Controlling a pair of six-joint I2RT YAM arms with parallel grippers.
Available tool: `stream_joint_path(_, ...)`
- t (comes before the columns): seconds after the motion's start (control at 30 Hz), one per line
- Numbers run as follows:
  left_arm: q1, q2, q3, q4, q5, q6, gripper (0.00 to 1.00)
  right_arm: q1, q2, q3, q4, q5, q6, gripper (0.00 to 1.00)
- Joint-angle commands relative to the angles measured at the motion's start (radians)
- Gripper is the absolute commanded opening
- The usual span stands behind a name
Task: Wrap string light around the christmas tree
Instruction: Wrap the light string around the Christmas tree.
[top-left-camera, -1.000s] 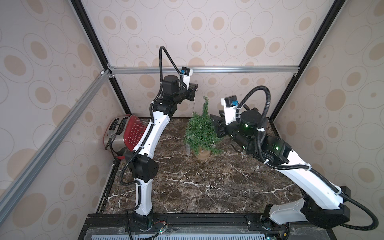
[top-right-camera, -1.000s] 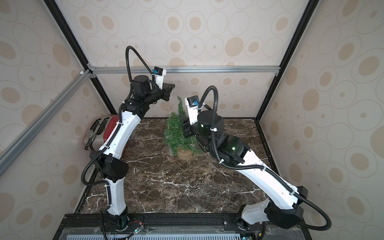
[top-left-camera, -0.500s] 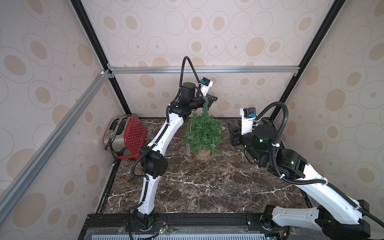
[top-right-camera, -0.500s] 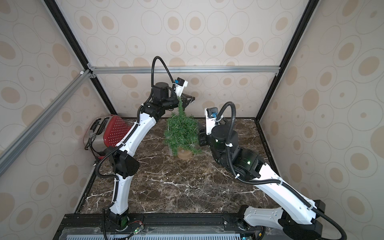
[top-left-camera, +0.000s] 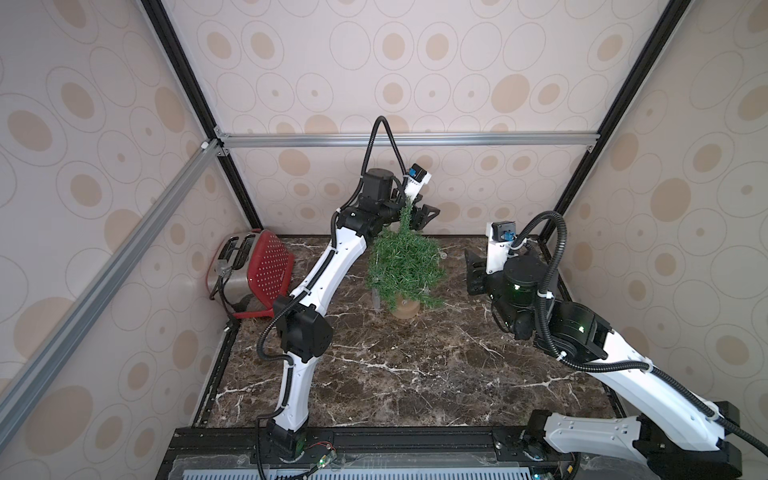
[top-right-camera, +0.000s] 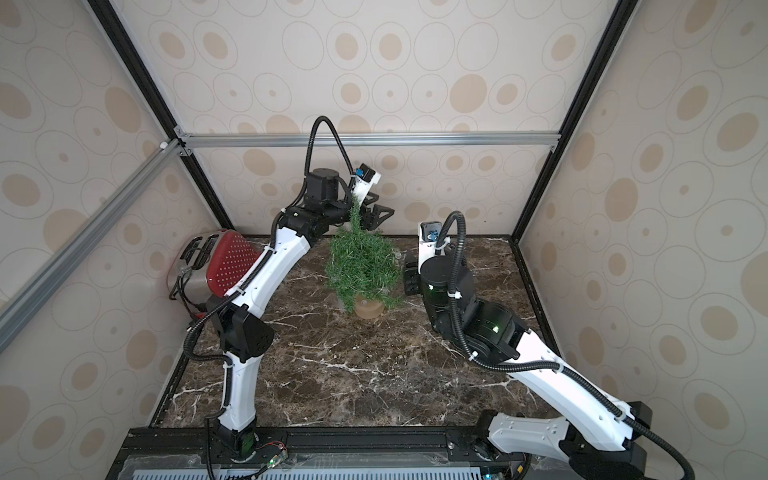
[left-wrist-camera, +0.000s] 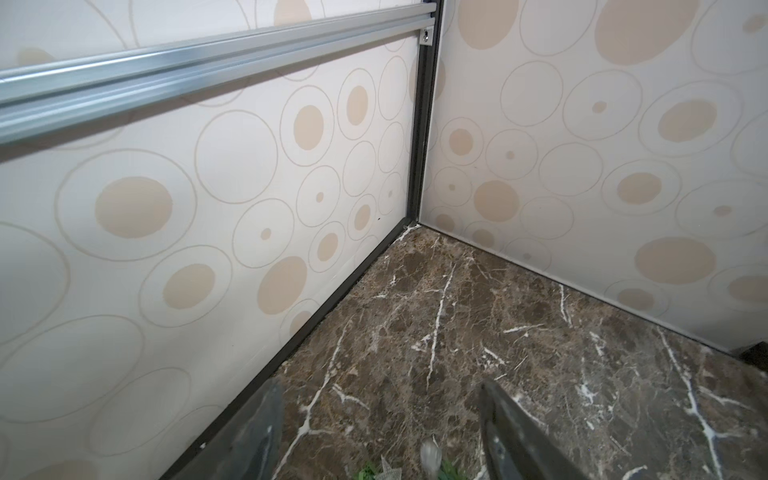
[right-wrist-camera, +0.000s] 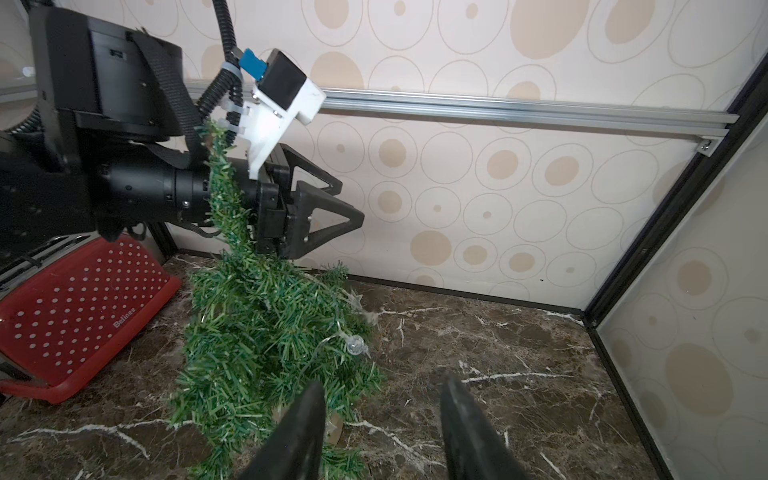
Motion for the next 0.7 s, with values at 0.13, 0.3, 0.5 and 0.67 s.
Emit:
stream_joint_path(0.13, 0.002, -0.094, -0.058, 0.027, -0.103, 0.164, 0.80, -0.007, -0.039, -0.040, -0.009, 0.047, 0.024, 0.46)
stream_joint_path(0.3, 0.002, -0.100, -0.061, 0.117, -0.198, 0.095, 0.99, -0.007, -0.052, -0.061, -0.019, 0.046, 0.025, 0.48)
stream_joint_path(0.5, 0.011, -0.119, -0.029, 0.177, -0.452, 0.113, 0.99, -0.011, -0.094, -0.112, -0.009, 0.045, 0.008, 0.52)
stream_joint_path(0.67, 0.070, -0.158, 0.017, 0.136, -0.614, 0.016, 0.99, -0.015, -0.117, -0.177, 0.049, 0.101, -0.041, 0.68)
